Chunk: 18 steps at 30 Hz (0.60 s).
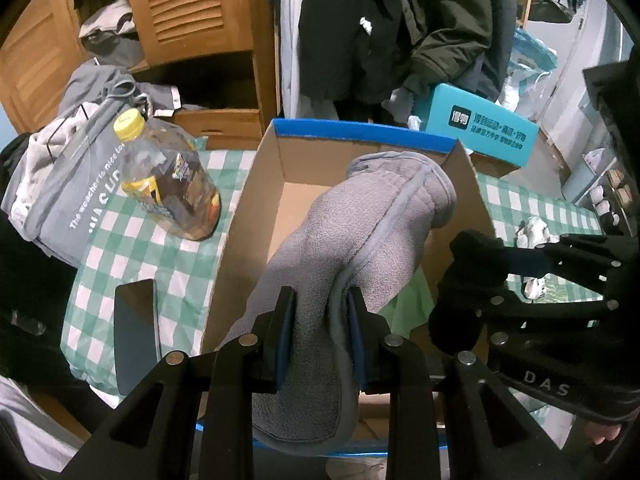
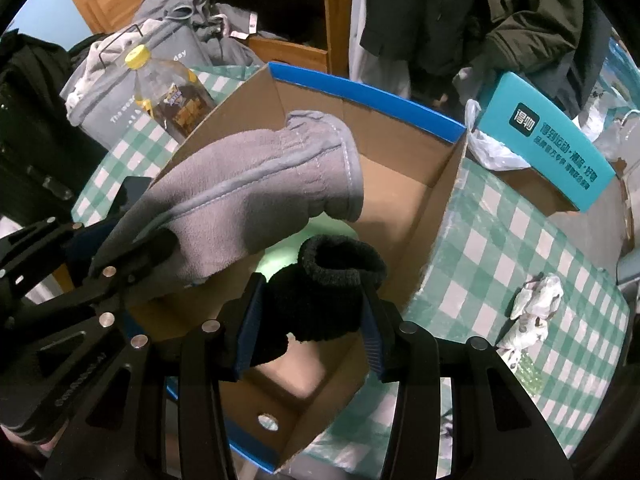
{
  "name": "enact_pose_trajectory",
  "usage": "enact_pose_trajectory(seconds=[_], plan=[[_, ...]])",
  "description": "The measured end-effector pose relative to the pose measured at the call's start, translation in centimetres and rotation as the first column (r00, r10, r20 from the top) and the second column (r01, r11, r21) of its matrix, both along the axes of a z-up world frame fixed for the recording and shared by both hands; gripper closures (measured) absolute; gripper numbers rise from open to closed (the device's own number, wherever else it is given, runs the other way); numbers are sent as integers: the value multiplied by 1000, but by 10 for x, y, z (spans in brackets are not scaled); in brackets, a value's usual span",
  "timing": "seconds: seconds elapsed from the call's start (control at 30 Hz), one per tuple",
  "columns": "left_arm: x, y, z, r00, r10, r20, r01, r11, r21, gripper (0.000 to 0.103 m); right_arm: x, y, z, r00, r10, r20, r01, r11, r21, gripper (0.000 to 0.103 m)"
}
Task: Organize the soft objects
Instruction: 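Carry the grey sock and black knit item in both tools over the cardboard box, then lower both items into the box and open both tools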
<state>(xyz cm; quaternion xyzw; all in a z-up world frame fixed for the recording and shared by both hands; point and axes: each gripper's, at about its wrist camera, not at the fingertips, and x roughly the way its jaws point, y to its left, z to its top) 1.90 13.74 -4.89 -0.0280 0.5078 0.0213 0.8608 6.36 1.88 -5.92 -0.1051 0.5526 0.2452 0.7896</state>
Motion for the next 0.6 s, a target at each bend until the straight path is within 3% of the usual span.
enact_pose_trajectory(seconds=[0.13,0.47,0.6], plan=[[4,0,-10,999,10,-38,-10,1000,6,77,3,0,-5,1000,3,-16,-3,1000,4,58],[7,-2,-15,998,32,-55,-30,999,28,60,4,-5,-4,1000,-8,-3,8,1000,-6,53],[7,-1,-15,998,39,-56,-37,999,35,55,6,-10,3,1000,-23,13,23,1000,5,45]])
